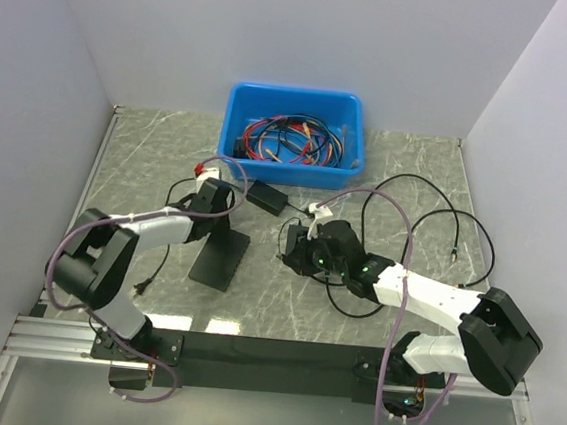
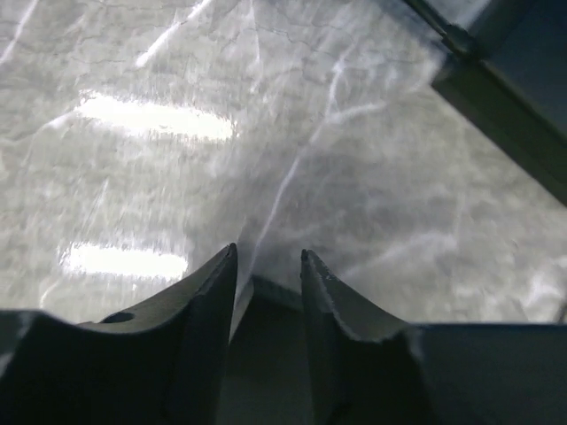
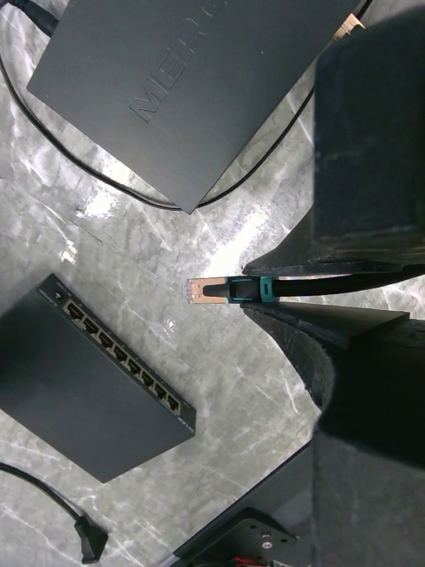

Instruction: Insert the plug into the switch port

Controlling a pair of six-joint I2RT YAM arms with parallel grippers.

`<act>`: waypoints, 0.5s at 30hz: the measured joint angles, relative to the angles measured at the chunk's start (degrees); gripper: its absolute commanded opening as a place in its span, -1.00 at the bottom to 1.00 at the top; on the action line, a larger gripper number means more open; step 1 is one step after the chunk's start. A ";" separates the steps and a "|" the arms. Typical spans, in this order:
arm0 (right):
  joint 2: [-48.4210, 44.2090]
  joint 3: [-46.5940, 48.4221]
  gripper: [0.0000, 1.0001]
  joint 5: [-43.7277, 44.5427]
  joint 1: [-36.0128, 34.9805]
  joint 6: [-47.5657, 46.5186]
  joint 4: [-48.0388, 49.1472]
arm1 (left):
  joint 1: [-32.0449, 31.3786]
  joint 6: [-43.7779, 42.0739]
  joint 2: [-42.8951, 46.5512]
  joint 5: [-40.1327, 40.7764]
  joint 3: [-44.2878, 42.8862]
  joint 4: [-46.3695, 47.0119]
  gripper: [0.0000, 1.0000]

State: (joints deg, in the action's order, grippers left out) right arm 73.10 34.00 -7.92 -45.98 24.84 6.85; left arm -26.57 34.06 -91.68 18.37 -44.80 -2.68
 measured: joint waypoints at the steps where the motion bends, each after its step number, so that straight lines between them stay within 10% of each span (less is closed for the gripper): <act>1: -0.11 -0.02 -1.00 0.00 -0.02 0.00 0.00 | -0.15 0.00 1.25 -0.09 0.57 -0.24 -0.14; 15: 1.31 0.85 -1.00 4.13 -8.41 1.33 -0.17 | -1.29 4.13 18.16 -1.25 11.82 0.13 0.08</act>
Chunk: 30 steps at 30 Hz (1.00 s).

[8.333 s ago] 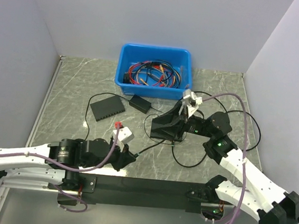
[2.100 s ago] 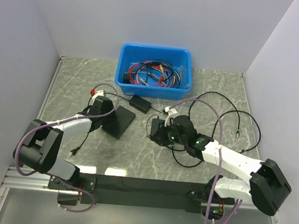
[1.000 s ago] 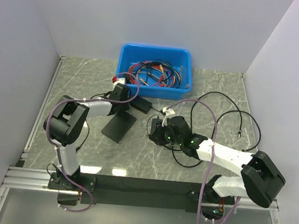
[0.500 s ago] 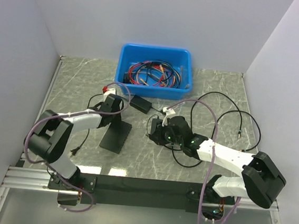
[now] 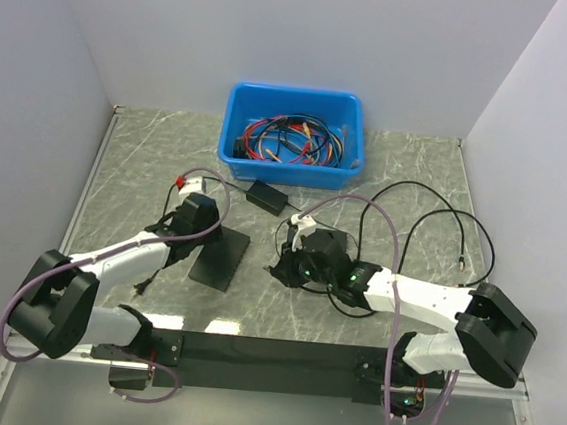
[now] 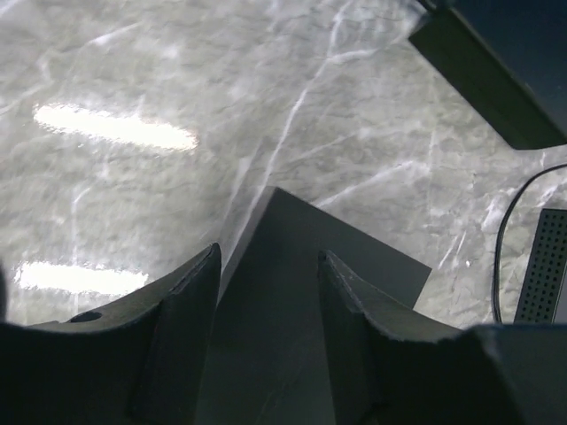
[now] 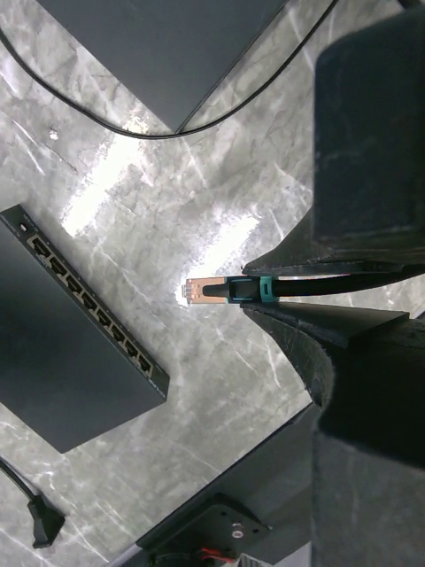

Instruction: Insert the plug into the switch port

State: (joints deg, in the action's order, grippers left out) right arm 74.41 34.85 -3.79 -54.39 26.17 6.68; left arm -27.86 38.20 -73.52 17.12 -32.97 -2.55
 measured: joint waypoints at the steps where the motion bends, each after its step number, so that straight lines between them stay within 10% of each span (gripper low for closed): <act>1: 0.46 0.17 -1.00 0.11 -0.09 0.22 0.22 | 0.00 0.72 0.44 0.35 0.02 -0.87 0.08; 30: 4.81 -1.75 -1.00 5.60 -3.28 3.98 4.31 | -4.87 1.55 -8.07 -9.99 -0.24 8.61 0.05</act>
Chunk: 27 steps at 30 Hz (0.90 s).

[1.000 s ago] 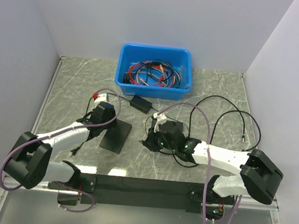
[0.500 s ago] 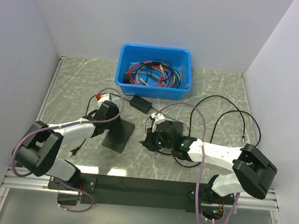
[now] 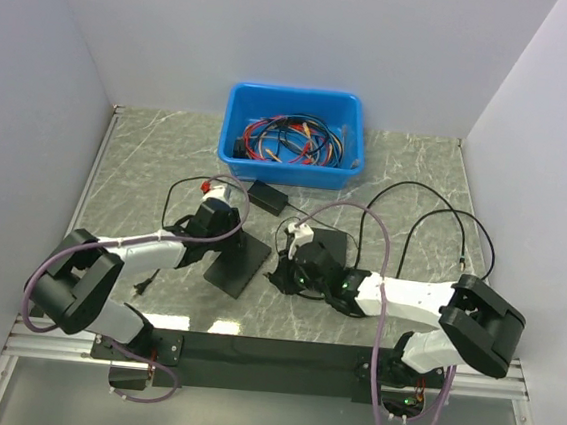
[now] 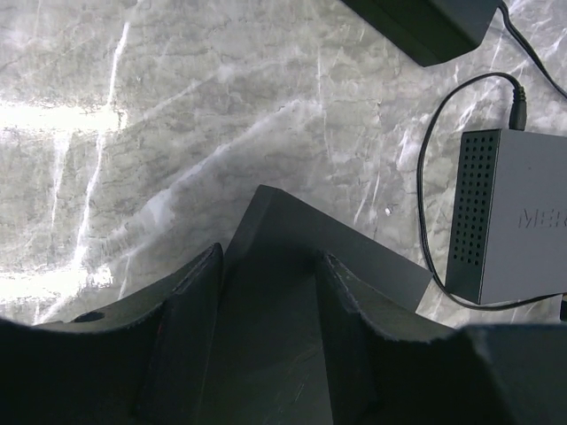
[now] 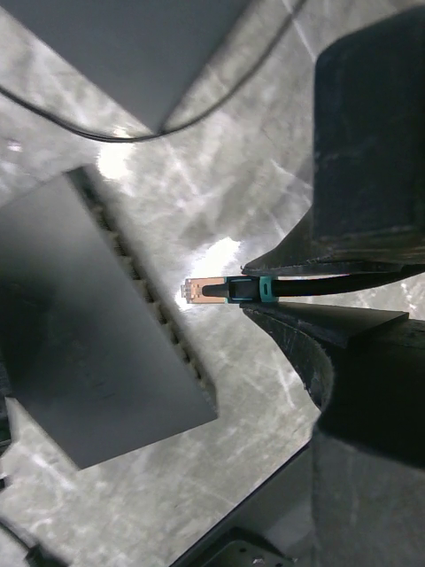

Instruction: Insert the plug into the switch port

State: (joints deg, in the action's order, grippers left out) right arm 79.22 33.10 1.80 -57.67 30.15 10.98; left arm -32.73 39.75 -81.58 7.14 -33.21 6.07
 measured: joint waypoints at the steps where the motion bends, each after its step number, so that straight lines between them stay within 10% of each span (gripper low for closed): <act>1: -0.11 -0.66 -1.00 0.59 -0.55 0.48 0.57 | -0.07 -0.11 0.13 0.00 0.11 0.13 0.08; 10: -0.92 -7.76 -1.00 7.89 -7.26 5.07 7.89 | -0.72 0.31 3.78 0.24 3.17 1.57 0.57; 27: 8.41 -7.48 -1.00 11.89 -10.71 6.21 19.61 | -0.87 3.63 11.74 -0.98 15.43 11.85 0.43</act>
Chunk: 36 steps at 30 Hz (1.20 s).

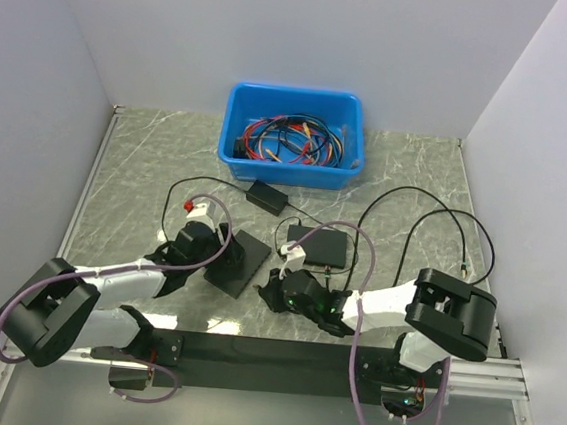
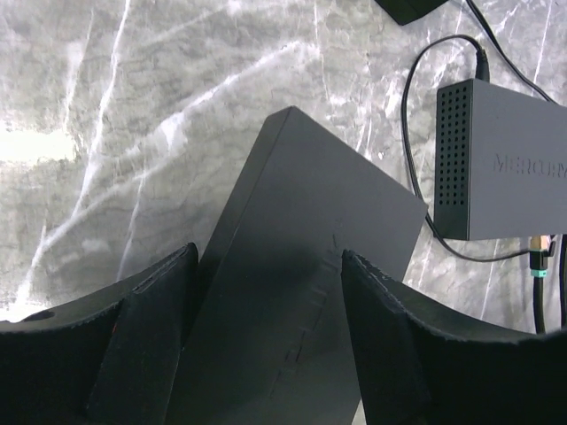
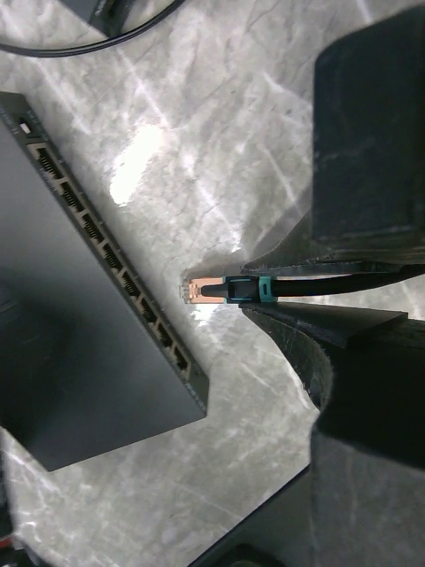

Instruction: Insert the plug into the switch port

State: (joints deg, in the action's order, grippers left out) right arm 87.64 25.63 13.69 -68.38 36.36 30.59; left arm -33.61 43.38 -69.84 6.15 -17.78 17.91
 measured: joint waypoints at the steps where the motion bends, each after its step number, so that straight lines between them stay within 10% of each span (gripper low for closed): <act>1: 0.37 0.35 -1.00 0.09 0.00 0.00 0.20 | -0.09 0.02 0.07 -0.13 0.48 0.63 0.41; 36: 1.16 1.38 -1.00 1.75 -0.11 -1.55 2.16 | -1.75 0.39 -1.27 1.07 1.81 4.81 0.34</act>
State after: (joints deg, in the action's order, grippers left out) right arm 88.79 27.00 15.44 -68.49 34.81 32.75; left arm -35.35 43.77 -71.11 7.22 -15.97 22.72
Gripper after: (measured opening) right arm 0.206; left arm 0.672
